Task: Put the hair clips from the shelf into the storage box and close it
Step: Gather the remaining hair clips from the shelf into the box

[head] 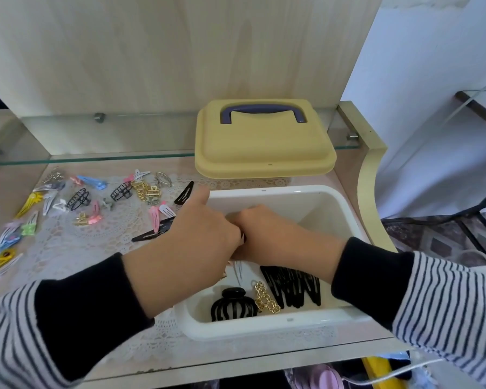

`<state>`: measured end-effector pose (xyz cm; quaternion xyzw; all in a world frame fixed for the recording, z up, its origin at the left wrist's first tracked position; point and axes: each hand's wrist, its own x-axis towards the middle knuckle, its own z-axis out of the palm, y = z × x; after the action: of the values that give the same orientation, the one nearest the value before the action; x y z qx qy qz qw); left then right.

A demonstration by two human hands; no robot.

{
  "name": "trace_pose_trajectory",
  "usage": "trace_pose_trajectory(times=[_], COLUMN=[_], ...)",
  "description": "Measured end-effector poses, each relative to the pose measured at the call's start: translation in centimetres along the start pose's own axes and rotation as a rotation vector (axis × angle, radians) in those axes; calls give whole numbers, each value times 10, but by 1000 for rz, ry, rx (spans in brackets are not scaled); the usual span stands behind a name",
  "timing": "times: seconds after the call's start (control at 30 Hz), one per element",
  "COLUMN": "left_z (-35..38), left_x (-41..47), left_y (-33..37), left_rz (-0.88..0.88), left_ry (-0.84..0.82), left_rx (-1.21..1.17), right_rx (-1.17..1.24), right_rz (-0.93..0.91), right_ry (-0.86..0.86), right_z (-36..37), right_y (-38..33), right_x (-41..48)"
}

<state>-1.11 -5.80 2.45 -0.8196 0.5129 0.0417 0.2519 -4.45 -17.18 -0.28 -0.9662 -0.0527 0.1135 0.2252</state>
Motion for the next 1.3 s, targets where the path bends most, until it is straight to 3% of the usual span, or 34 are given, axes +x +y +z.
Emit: trace_pose_trajectory(times=[0.37, 0.6, 0.83, 1.13, 1.3], left_z=[8, -2, 15, 77, 127], left_x=[-16, -42, -75, -109, -119], left_y=[-22, -44, -64, -84, -91], left_rz=[87, 46, -198, -593, -751], left_ry=[105, 420, 615, 903, 894], left_rx=[-86, -259, -432, -711, -961], right_rx=[112, 138, 143, 158, 145], right_rz=[82, 119, 126, -12, -72], right_ry=[-43, 38, 282, 690, 762], right_z=[-11, -32, -47, -12, 25], right_y=[1, -11, -40, -117, -172], right_x=[-8, -22, -33, 1, 23])
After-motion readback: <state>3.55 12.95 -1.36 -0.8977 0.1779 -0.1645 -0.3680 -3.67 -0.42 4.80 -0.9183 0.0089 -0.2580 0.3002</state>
